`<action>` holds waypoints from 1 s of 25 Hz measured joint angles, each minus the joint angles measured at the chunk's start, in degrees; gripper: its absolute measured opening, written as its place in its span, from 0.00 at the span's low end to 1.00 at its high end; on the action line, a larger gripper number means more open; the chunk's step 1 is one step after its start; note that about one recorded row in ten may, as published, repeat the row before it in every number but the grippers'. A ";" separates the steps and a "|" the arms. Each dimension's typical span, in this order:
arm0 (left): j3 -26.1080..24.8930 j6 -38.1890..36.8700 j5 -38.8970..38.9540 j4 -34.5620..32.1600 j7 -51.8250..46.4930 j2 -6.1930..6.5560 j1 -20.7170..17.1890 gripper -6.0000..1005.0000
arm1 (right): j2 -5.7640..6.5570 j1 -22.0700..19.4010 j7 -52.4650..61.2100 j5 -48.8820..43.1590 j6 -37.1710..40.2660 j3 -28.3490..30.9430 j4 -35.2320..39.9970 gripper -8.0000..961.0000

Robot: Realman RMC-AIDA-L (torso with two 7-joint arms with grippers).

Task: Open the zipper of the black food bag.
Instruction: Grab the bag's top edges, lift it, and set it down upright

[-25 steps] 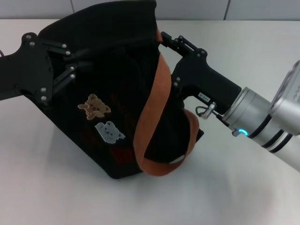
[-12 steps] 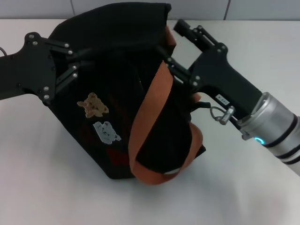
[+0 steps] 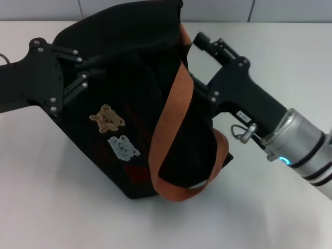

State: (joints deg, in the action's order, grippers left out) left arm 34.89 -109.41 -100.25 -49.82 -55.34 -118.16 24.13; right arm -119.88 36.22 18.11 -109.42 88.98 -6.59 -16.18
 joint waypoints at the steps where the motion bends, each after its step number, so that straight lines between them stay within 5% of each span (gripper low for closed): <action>1: 0.00 0.00 -0.02 0.04 0.15 0.00 0.02 0.08 | 0.00 0.37 0.00 -0.56 -1.06 0.05 -0.12 0.76; 9: -0.13 0.03 -0.03 1.01 0.40 0.17 0.04 0.08 | 0.00 0.43 0.00 -1.53 -9.28 4.00 -1.78 0.76; 19: -0.42 0.08 -0.03 1.16 0.42 0.22 0.00 0.08 | 0.00 -2.60 0.08 -1.77 -8.14 5.85 -2.71 0.76; 25: -0.11 0.12 -0.04 1.22 0.43 0.06 0.54 0.08 | 0.02 0.25 0.09 -3.78 -9.25 5.38 -4.23 0.76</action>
State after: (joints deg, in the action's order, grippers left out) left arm 34.78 -109.29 -100.29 -48.60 -54.91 -118.10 24.67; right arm -119.87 36.47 18.20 -113.20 79.73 -1.21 -20.41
